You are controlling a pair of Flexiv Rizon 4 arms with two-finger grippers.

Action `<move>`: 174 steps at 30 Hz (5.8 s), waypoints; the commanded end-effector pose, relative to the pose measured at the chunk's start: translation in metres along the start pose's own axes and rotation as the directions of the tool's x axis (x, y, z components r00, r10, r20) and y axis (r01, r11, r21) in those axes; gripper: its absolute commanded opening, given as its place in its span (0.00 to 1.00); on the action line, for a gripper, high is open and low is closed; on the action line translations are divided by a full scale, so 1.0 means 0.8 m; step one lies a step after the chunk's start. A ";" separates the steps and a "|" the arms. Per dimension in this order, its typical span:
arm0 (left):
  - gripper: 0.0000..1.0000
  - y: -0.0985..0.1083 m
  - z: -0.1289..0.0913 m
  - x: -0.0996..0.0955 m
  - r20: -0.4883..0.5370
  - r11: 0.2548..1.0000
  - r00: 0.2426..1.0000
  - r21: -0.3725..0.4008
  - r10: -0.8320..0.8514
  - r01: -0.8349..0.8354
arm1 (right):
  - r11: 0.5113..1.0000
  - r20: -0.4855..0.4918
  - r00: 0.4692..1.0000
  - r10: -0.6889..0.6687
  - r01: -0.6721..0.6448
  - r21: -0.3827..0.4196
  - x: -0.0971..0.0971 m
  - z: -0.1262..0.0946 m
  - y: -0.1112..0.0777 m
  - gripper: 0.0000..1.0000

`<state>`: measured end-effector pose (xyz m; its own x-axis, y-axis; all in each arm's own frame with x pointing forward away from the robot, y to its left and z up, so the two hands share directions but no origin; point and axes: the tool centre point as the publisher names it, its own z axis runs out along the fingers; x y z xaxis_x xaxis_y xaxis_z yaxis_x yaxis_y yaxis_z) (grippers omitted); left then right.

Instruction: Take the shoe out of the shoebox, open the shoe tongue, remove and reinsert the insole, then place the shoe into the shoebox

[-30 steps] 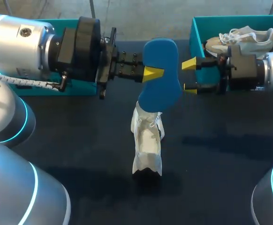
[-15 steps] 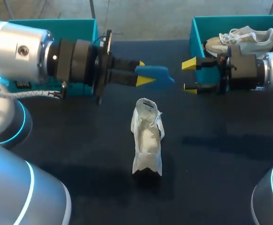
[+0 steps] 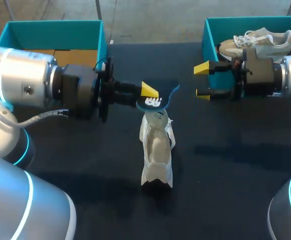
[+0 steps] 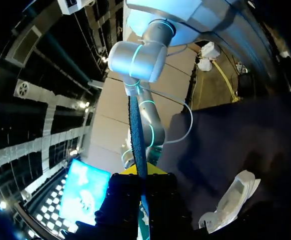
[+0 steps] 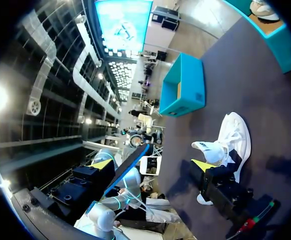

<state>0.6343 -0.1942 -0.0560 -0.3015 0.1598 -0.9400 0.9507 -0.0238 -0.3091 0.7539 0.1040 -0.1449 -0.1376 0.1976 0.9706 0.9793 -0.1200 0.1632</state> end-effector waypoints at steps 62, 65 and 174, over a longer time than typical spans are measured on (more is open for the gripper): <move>0.00 0.111 0.049 0.084 -0.002 0.762 0.769 -0.133 0.639 -0.634 | 0.994 -0.137 0.990 0.043 -0.028 0.108 0.025 0.050 -0.011 0.61; 0.00 0.117 0.055 0.086 -0.015 0.774 0.784 -0.154 0.620 -0.615 | 0.993 -0.141 0.989 0.042 -0.026 0.115 0.027 0.053 -0.013 0.53; 1.00 0.136 -0.025 0.019 -0.627 0.869 0.712 -0.110 0.316 -0.483 | 0.980 -0.103 0.987 0.126 -0.108 0.170 -0.027 0.061 -0.011 0.00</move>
<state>0.7294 -0.1726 -0.1044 0.1630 0.7018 -0.6934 0.9759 -0.0114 0.2178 0.7545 0.1454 -0.1733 -0.0291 0.0799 0.9964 0.9993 0.0257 0.0272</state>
